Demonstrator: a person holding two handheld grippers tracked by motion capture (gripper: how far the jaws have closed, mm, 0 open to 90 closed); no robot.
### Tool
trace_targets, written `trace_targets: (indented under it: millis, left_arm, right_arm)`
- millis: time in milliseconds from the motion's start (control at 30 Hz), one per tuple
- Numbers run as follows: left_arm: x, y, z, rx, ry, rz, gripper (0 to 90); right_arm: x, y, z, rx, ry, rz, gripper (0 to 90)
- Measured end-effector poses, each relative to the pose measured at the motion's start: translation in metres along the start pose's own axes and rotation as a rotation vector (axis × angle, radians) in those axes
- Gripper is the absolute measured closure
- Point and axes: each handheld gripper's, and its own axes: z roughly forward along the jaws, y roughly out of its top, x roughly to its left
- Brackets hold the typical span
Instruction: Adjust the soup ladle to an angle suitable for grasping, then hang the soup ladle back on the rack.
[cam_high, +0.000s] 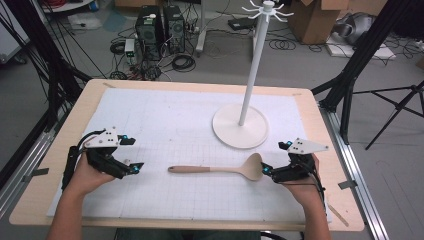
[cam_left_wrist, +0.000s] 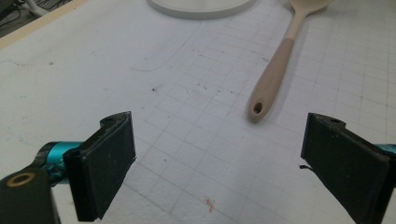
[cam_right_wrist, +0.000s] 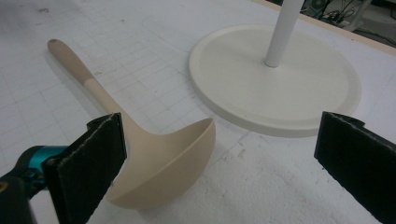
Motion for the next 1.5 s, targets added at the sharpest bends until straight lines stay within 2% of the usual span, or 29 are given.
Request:
trace_targets:
  millis: [267,433,633,867,1233,1367,1400,1500]
  left_arm:
    - [0.004,-0.003,-0.003,-0.03,0.011,-0.02,7.1]
    - [0.004,-0.003,-0.006,-0.054,0.008,-0.017,6.1]
    - [0.005,-0.004,-0.007,-0.05,0.021,-0.009,3.0]
    - [0.005,-0.005,-0.009,-0.077,0.012,-0.014,1.6]
    - [0.01,-0.011,-0.009,-0.043,0.024,-0.029,1.6]
    - [0.01,-0.013,-0.012,-0.043,0.028,-0.028,1.6]
    - [0.01,-0.014,-0.013,-0.043,0.029,-0.029,1.7]
    - [0.011,-0.015,-0.018,-0.044,0.043,-0.033,1.7]
  right_arm:
    - [-0.003,-0.001,-0.001,-0.009,0.005,0.013,0.9]
    - [-0.001,0.0,-0.001,-0.008,0.005,0.012,0.9]
    - [0.001,0.0,0.002,0.002,0.008,0.007,0.9]
    - [0.0,0.0,0.001,-0.006,0.009,0.004,0.9]
    - [0.001,0.002,0.001,0.001,0.02,0.007,0.9]
    - [0.004,0.009,0.001,-0.003,0.032,-0.009,0.9]
    - [0.005,0.011,0.002,-0.001,0.048,-0.004,0.9]
    - [0.009,0.019,0.007,0.012,0.062,-0.028,0.9]
